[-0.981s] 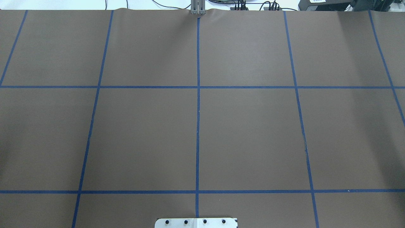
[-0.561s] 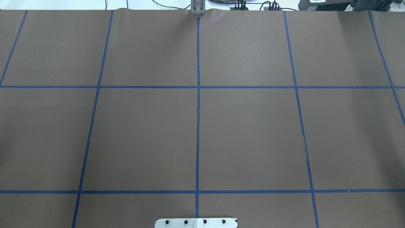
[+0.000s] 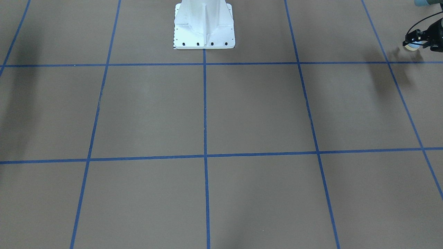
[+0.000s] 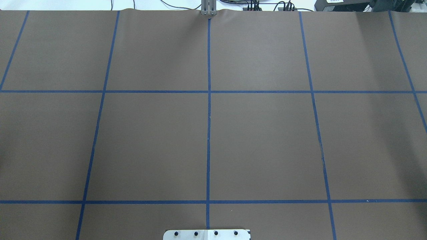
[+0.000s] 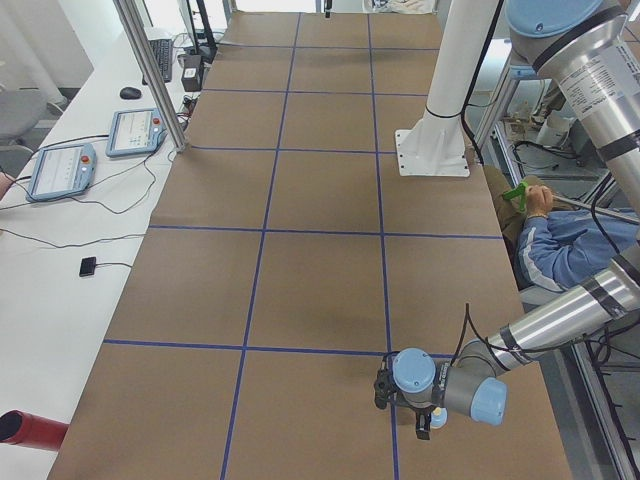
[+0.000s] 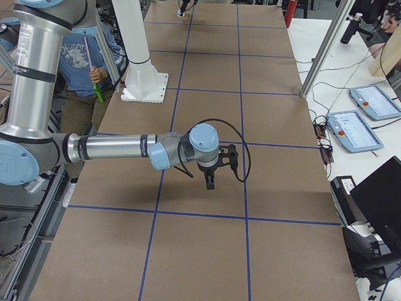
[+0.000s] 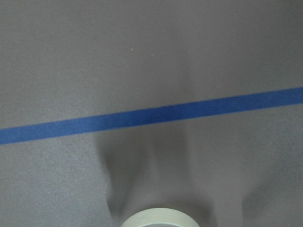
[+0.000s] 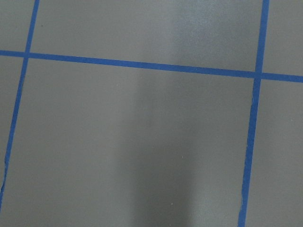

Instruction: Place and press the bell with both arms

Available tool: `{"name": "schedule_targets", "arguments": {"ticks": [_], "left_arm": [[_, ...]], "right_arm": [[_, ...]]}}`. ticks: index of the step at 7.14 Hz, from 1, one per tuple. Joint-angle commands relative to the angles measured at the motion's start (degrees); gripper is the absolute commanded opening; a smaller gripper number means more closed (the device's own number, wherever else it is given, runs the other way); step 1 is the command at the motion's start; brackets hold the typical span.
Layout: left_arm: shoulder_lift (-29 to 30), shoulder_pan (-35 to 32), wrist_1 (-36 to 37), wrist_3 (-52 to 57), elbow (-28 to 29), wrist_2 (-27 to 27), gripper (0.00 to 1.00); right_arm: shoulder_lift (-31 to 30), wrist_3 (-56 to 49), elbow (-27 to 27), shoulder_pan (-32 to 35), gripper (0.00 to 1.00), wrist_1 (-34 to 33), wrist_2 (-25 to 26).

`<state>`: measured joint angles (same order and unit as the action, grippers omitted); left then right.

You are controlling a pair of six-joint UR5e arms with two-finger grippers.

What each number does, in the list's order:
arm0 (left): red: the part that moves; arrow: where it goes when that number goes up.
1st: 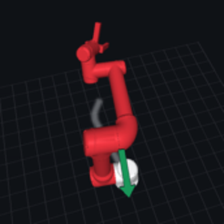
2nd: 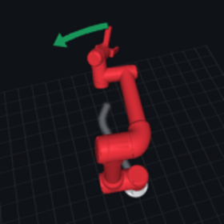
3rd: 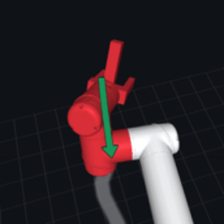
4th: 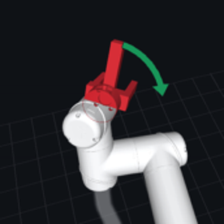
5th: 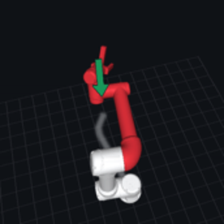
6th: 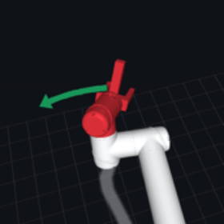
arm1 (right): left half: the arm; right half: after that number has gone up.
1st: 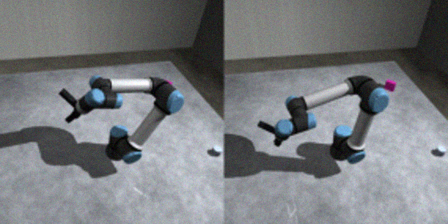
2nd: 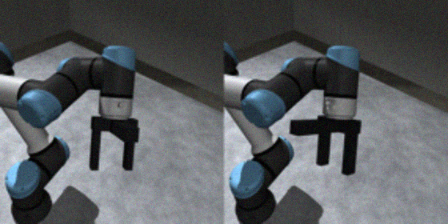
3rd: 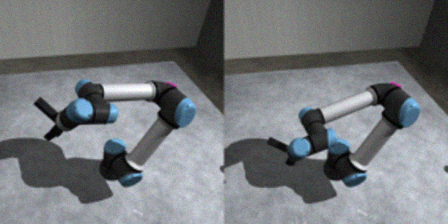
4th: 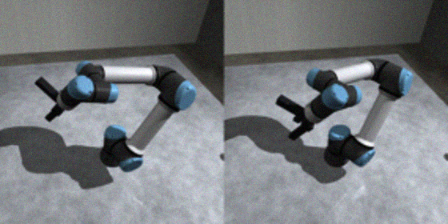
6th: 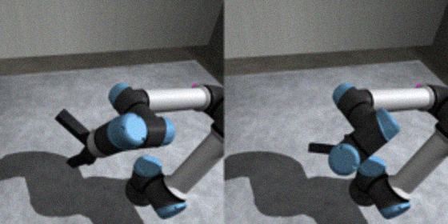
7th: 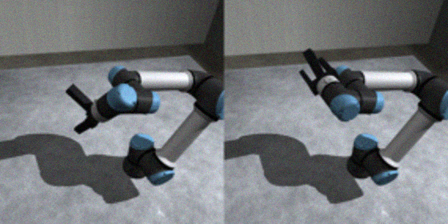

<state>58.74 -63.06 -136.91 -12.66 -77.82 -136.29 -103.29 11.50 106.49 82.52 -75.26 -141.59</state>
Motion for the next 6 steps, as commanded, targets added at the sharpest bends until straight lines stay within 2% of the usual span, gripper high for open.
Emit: {"name": "schedule_targets", "arguments": {"ticks": [1, 3, 4, 6], "left_arm": [[0.06, 0.48, 0.06, 0.09, 1.26, -0.11, 1.00], [0.06, 0.57, 0.06, 0.09, 1.62, -0.11, 0.99], [0.06, 0.57, 0.06, 0.01, 1.62, -0.11, 0.85], [0.06, 0.65, 0.06, 0.01, 1.62, -0.20, 0.19]], "right_arm": [[-0.16, 0.01, 0.03, -0.08, 1.00, 0.02, 0.00], [-0.25, 0.01, 0.03, -0.25, 1.00, -0.06, 0.00], [-0.25, 0.01, 0.03, -0.25, 1.00, 0.02, 0.00], [-0.25, 0.01, 0.12, -0.25, 1.00, 0.02, 0.00]]}}
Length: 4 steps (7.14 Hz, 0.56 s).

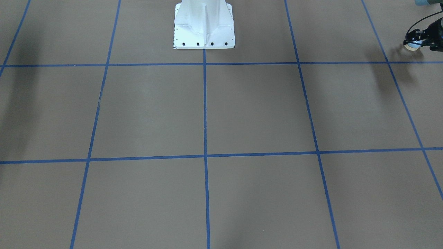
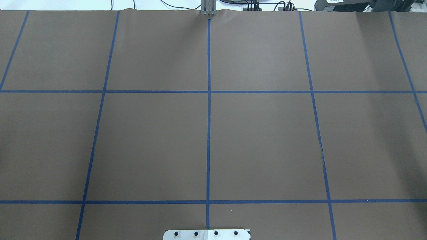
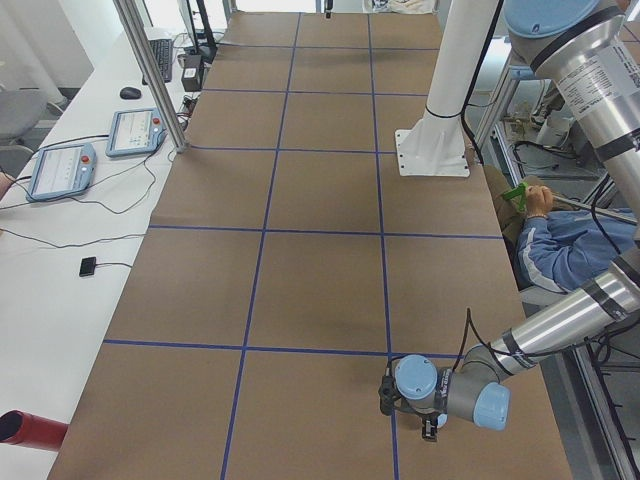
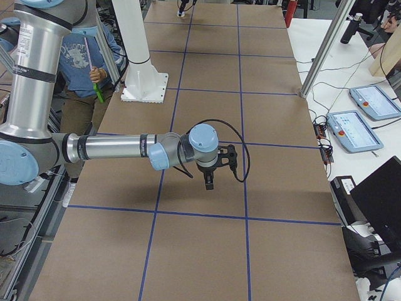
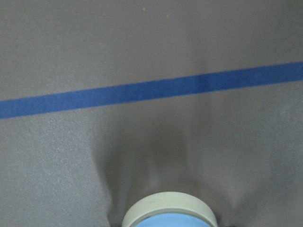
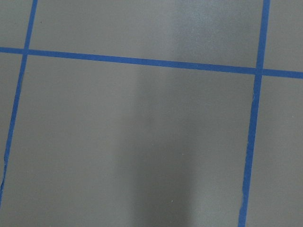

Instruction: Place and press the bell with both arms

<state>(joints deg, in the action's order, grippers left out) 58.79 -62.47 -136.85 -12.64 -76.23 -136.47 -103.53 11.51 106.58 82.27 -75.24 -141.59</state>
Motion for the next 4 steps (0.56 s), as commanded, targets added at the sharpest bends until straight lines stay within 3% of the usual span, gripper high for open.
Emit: {"name": "schedule_targets", "arguments": {"ticks": [1, 2, 4], "left_arm": [[0.01, 0.16, -0.52, -0.10, -0.24, -0.29, 0.00], [0.09, 0.07, -2.70, -0.89, -0.67, -4.03, 0.00], [0.00, 0.16, -2.02, -6.42, -7.60, -7.39, 0.00]], "right_arm": [[-0.44, 0.00, 0.46, -0.01, 1.00, 0.01, 0.00], [-1.05, 0.00, 1.25, -0.01, 1.00, -0.08, 0.00], [-1.06, 0.00, 1.35, -0.01, 1.00, 0.01, 0.09]]}}
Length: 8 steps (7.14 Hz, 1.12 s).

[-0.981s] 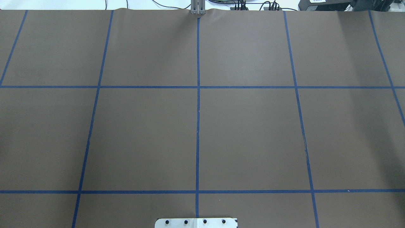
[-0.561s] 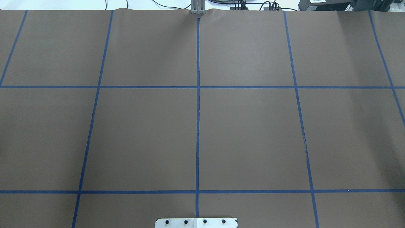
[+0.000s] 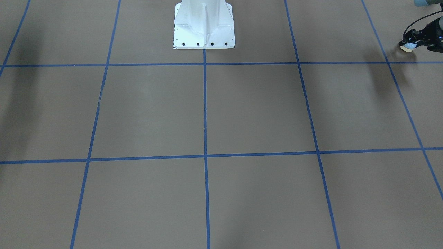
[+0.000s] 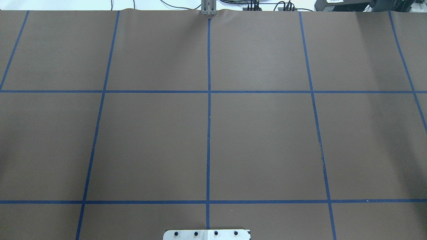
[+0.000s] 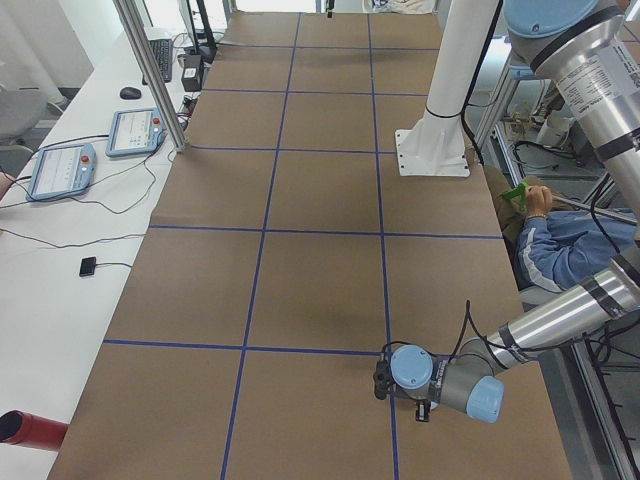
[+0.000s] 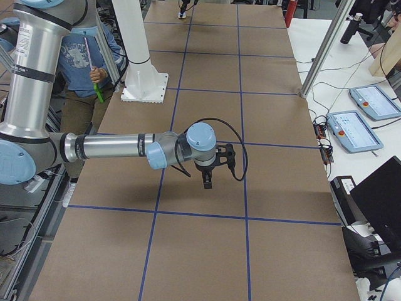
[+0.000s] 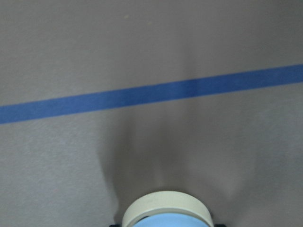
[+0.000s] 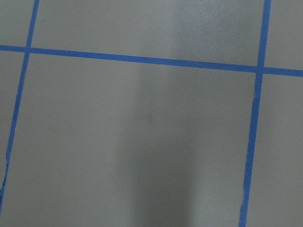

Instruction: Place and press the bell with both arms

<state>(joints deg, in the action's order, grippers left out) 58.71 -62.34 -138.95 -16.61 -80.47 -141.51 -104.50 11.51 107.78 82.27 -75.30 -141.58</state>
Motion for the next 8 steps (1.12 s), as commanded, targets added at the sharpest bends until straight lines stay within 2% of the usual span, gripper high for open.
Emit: {"name": "schedule_targets", "arguments": {"ticks": [1, 5, 8], "left_arm": [[1.83, 0.38, 0.17, -4.90, -4.33, -5.33, 0.00], [14.92, 0.91, 1.40, -17.12, -4.69, -12.90, 0.00], [27.82, 1.70, 1.40, -32.48, -5.30, -13.00, 0.00]], "right_arm": [[-0.09, 0.09, 0.14, -0.09, 1.00, -0.03, 0.07], [0.26, 1.58, 0.06, -0.61, 1.00, 0.06, 0.07], [0.44, 1.76, -0.12, -1.23, 1.00, -0.03, 0.16]]}}
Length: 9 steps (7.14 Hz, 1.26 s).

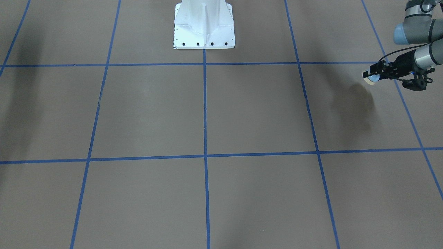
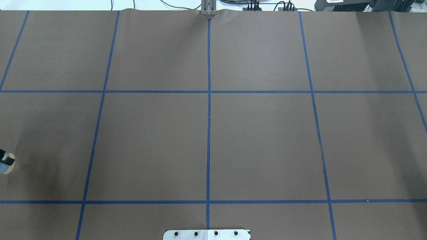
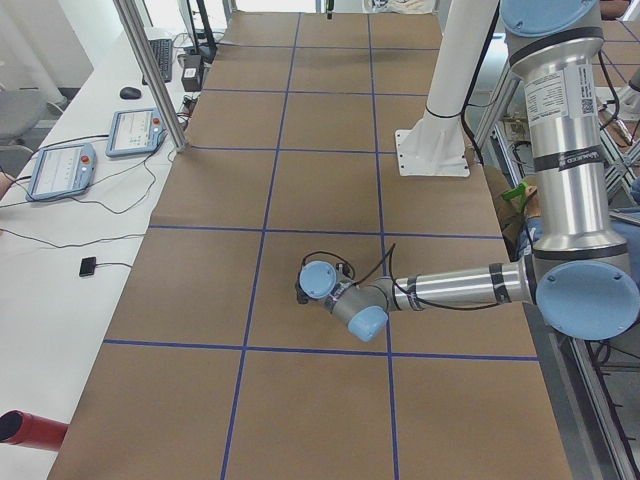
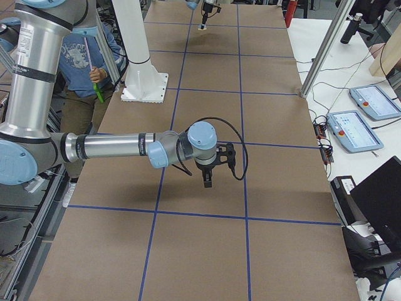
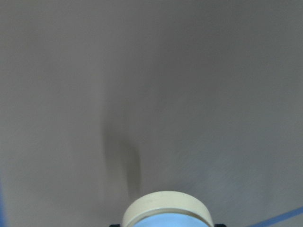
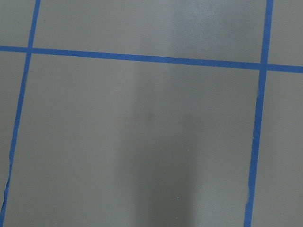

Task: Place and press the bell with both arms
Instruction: 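Carry the blue bell with the left gripper toward the table center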

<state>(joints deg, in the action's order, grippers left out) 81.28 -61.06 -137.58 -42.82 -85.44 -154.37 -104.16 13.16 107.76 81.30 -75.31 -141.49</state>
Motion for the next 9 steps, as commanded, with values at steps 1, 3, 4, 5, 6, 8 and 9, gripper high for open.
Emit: {"name": "schedule_targets", "arguments": {"ticks": [1, 3, 4, 5, 6, 8, 9], "left_arm": [[11.29, 3.11, 0.03, -14.67, -0.43, -0.06, 0.00], [21.59, 9.00, 0.38, -28.76, -0.35, 1.08, 0.00], [27.03, 12.25, 2.90, -34.04, -0.35, 4.22, 0.00], [33.26, 13.85, 10.15, -34.87, -0.35, 5.29, 0.00], [40.46, 16.04, 20.23, -34.88, -0.35, 8.18, 0.00], [50.07, 22.44, 30.05, -34.97, 1.14, 17.12, 0.00], [57.25, 24.04, 33.83, -35.05, 7.24, 19.08, 0.00]], "right_arm": [[0.10, 0.55, -0.10, -0.44, 1.00, -0.01, 0.07], [0.28, 1.25, -0.19, -0.88, 1.00, -0.01, 0.16], [0.36, 2.39, -0.19, -1.40, 1.00, -0.01, 0.16], [0.71, 3.53, -0.19, -1.75, 1.00, -0.01, 0.16], [0.89, 3.54, -0.19, -1.76, 1.00, -0.01, 0.08], [0.89, 3.54, -0.71, -2.54, 1.00, -0.01, 0.34], [0.89, 3.54, -0.89, -2.64, 1.00, -0.01, 0.34]]}}
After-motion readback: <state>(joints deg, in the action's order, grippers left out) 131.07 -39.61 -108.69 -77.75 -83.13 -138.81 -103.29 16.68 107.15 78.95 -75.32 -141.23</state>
